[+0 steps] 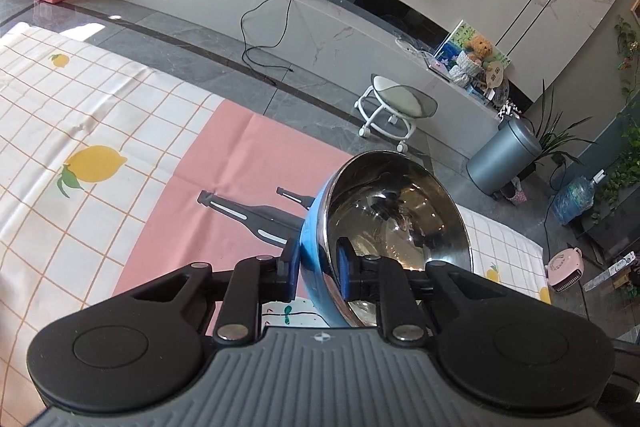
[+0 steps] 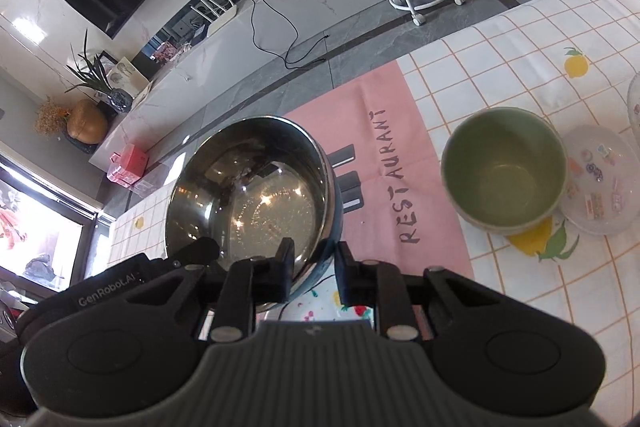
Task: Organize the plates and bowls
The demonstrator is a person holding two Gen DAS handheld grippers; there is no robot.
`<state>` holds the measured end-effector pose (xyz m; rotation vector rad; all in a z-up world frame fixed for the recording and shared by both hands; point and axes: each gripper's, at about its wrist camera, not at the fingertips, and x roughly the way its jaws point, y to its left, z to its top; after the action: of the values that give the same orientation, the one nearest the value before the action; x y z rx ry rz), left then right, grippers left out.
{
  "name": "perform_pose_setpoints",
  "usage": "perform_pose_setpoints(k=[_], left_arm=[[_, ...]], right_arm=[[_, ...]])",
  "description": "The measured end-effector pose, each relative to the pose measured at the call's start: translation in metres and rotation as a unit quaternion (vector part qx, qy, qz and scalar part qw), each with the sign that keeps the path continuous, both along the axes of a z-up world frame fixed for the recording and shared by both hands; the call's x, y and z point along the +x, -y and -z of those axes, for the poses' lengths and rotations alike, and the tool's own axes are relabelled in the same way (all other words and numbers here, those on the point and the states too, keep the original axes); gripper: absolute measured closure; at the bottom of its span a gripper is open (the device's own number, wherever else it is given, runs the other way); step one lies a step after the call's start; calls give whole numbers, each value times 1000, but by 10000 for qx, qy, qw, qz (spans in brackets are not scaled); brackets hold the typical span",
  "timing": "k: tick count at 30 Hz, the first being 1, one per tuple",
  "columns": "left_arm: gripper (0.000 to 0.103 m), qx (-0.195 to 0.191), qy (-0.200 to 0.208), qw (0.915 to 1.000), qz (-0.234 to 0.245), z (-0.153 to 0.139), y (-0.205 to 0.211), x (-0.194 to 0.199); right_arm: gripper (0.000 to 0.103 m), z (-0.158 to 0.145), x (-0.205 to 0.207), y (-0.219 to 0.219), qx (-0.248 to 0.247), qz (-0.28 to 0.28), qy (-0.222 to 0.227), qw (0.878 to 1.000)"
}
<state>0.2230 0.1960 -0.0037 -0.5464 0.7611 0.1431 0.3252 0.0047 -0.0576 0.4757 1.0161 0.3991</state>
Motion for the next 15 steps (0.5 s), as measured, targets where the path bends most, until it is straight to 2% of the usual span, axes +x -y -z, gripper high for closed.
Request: perform_pose_setpoints(k=[7,15], left_arm=[[83,179,213,9996,37,-33,13,-47],[82,10,264,9996,64,-32,30,-107]], right_arm=[[83,-32,-55,19,431,16,128,9990],[83,-39,-132,46,533,119,73,9985]])
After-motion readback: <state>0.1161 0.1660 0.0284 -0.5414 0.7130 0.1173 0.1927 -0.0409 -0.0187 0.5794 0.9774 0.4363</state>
